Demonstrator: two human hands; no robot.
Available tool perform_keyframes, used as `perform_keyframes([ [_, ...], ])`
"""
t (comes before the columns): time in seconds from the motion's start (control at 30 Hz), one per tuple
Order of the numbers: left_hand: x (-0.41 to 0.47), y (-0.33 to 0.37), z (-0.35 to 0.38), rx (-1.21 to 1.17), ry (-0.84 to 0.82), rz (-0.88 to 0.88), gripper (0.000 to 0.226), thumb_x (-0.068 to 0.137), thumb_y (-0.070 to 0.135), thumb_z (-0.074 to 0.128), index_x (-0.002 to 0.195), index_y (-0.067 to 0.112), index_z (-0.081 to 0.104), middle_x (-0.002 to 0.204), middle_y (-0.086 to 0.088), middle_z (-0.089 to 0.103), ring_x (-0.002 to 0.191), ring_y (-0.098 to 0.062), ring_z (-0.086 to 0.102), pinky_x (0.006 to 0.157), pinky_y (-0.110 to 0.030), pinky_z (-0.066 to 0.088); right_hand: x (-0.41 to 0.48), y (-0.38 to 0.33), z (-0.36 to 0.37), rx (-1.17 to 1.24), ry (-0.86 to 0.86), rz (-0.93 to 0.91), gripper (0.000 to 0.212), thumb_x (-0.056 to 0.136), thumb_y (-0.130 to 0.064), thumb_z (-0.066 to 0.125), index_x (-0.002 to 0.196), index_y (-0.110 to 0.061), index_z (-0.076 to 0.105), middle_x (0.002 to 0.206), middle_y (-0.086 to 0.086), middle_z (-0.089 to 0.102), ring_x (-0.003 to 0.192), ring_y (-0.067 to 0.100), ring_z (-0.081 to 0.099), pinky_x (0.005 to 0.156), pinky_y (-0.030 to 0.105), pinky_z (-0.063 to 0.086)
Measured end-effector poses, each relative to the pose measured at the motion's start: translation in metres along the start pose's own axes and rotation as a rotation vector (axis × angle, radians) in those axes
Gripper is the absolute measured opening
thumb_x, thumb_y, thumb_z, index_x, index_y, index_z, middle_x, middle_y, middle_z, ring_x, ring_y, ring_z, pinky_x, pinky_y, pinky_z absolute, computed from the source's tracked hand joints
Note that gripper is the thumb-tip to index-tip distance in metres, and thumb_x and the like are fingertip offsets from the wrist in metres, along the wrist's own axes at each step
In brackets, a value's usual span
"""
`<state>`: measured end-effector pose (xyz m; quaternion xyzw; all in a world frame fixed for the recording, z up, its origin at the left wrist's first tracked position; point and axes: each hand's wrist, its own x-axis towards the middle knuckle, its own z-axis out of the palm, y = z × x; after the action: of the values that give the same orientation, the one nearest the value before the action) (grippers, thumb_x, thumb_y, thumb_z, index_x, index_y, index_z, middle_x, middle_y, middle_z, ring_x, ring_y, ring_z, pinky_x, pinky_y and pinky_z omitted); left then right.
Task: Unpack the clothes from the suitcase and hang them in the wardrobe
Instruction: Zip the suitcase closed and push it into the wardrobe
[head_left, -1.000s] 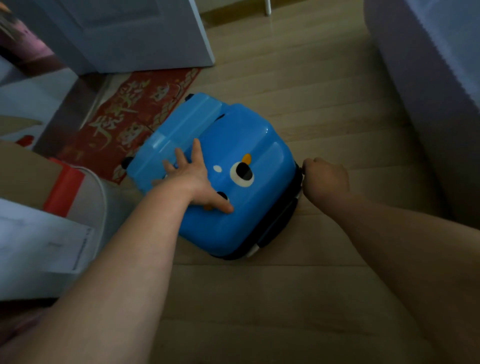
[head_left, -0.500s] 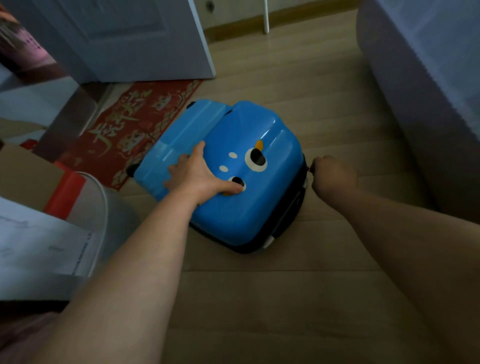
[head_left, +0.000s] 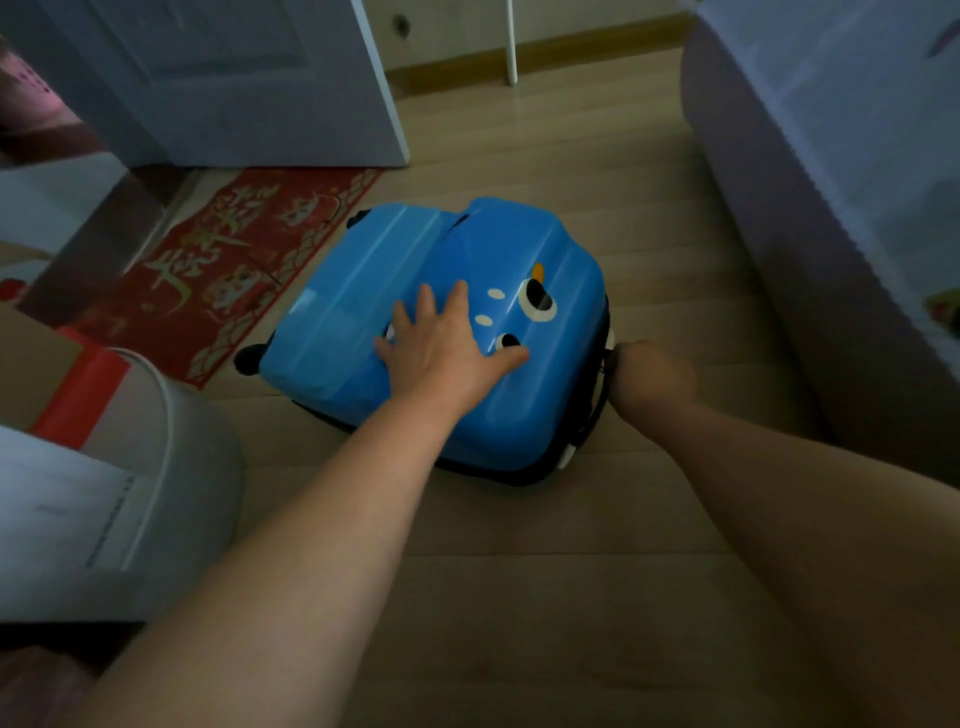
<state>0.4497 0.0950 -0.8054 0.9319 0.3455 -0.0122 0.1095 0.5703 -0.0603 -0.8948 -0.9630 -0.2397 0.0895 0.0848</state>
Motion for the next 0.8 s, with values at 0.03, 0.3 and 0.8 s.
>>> perform_keyframes([
  [0.03, -0.002, -0.007, -0.004, 0.031, -0.062, 0.128, 0.111, 0.061, 0.077, 0.063, 0.150, 0.034, 0.011, 0.160, -0.002, 0.003, 0.147, -0.030, 0.002, 0.113, -0.060, 0.015, 0.002, 0.003, 0.000, 0.009, -0.011, 0.017, 0.022, 0.089, -0.016, 0.048, 0.106, -0.013, 0.062, 0.110, 0.009, 0.062, 0.101, 0.029, 0.060, 0.075, 0.030, 0.043],
  [0.3, -0.024, -0.055, 0.001, 0.302, -0.001, 0.666, 0.088, 0.060, 0.059, 0.077, 0.139, 0.042, 0.042, 0.160, -0.004, 0.010, 0.146, -0.027, 0.008, 0.116, -0.053, 0.016, 0.003, -0.005, 0.016, 0.191, -0.056, 0.038, 0.017, 0.091, -0.015, 0.048, 0.098, -0.008, 0.062, 0.101, 0.011, 0.063, 0.091, 0.029, 0.061, 0.067, 0.029, 0.041],
  [0.8, -0.009, -0.009, 0.026, 0.406, 0.134, 0.674, 0.070, 0.078, 0.064, 0.059, 0.140, 0.038, 0.040, 0.160, -0.012, 0.005, 0.146, -0.038, 0.005, 0.112, -0.061, 0.016, 0.010, 0.010, -0.004, 0.088, -0.044, 0.108, 0.021, 0.089, -0.012, 0.051, 0.107, -0.010, 0.060, 0.107, 0.011, 0.061, 0.096, 0.028, 0.060, 0.068, 0.029, 0.041],
])
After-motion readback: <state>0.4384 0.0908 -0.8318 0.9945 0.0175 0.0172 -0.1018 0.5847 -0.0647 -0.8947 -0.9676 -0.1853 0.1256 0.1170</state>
